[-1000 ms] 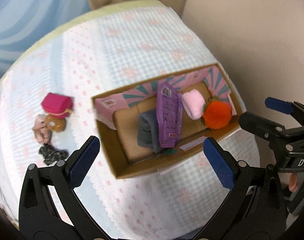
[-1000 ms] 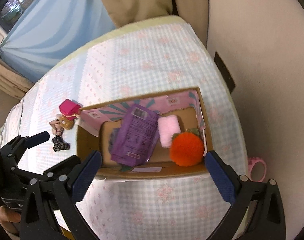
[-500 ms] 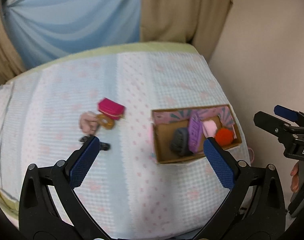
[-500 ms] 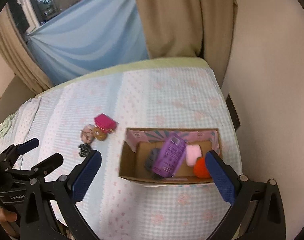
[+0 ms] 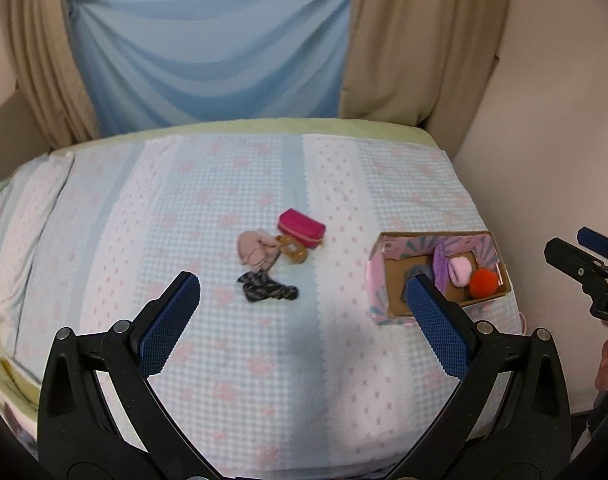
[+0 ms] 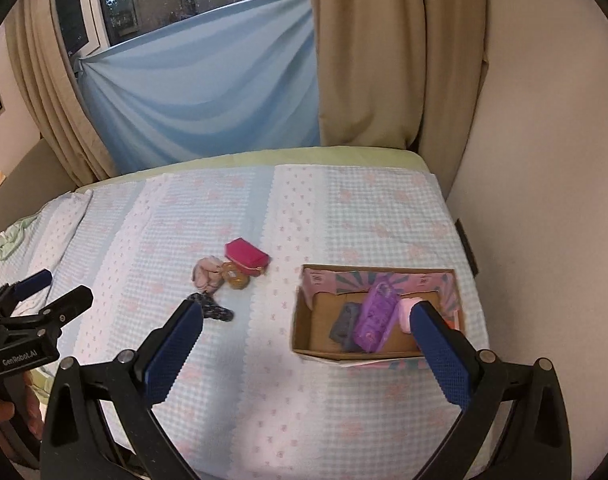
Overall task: Organize soft objects
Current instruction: 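Move both tools back toward the pink pouch and beige bag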
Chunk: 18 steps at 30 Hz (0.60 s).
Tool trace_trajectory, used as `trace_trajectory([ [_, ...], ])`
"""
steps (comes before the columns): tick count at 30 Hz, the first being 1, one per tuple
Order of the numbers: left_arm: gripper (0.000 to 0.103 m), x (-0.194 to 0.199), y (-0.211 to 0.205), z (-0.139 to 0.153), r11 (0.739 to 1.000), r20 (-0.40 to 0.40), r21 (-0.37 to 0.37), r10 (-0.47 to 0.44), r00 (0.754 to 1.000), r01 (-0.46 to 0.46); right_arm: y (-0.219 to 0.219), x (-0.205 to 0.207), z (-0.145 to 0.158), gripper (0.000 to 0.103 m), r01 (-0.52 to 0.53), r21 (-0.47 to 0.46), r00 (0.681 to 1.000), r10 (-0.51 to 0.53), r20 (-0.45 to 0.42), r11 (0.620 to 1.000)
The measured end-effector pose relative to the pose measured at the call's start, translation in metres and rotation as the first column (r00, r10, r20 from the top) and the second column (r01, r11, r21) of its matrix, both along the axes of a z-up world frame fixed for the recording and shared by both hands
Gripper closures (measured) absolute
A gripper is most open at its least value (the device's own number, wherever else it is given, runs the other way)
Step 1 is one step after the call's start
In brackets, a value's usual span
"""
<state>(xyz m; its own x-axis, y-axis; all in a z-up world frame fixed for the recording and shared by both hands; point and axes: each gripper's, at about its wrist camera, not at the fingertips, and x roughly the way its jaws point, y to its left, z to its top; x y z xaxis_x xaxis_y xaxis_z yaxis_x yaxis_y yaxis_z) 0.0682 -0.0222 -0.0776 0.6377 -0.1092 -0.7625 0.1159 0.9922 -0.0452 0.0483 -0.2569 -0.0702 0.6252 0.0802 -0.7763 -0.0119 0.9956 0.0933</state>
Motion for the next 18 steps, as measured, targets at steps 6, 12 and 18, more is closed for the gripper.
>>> trace_trajectory([
  [6, 0.000, 0.006, 0.049, -0.004, 0.999, -0.032, -0.044, 0.017, 0.999, -0.018, 0.037, 0.011, -0.001, 0.000, -0.007, 0.019, 1.000, 0.007, 0.011, 1.000],
  [12, 0.000, 0.028, 0.088, -0.014, 0.999, -0.046, -0.051, 0.003, 0.999, -0.005, 0.076, 0.034, -0.016, 0.000, -0.029, 0.069, 1.000, 0.029, -0.003, 0.997],
  [18, 0.000, 0.063, 0.118, -0.037, 0.996, -0.098, -0.083, -0.049, 0.994, 0.041, 0.105, 0.065, -0.044, 0.000, -0.009, 0.113, 0.999, 0.014, -0.043, 0.994],
])
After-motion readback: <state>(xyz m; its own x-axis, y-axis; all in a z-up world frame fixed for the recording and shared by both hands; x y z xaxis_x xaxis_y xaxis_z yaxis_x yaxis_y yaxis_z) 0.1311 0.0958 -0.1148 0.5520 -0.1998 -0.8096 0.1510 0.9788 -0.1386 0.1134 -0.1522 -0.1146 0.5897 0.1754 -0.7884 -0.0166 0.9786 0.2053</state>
